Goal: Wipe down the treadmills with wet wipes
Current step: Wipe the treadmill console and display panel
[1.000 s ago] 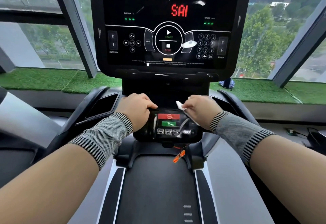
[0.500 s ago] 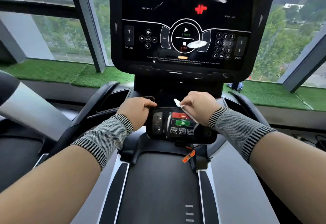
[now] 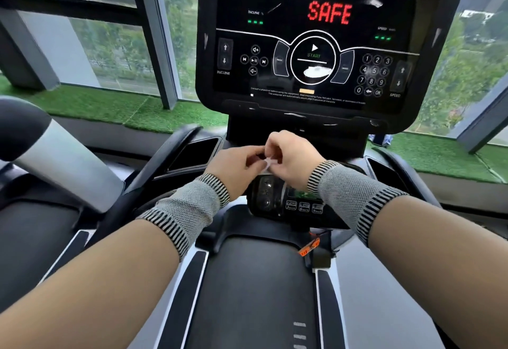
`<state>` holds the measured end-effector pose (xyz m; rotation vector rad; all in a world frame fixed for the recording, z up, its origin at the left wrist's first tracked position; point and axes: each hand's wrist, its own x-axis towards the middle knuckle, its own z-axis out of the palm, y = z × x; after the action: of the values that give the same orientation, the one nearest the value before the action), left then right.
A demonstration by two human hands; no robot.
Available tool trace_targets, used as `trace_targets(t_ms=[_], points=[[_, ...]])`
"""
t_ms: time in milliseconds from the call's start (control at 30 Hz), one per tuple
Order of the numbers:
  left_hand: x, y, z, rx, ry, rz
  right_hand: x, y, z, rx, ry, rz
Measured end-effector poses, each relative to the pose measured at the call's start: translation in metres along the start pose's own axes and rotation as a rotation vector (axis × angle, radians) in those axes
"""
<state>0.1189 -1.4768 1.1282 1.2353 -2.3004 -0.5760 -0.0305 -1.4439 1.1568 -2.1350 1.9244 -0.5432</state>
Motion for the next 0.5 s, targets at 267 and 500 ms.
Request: trace_targets(t_ms=[267,500], points=[[0.002,-0.001,0.010,0.078,0.057,-0.073,-0.010,0.019,-0.003,-0.095,0.023,0.062],[-0.017,-0.006,0.016,0.019,0.115,-0.241,-0.017,0.023,0.000,-0.281,-0.011,-0.007]])
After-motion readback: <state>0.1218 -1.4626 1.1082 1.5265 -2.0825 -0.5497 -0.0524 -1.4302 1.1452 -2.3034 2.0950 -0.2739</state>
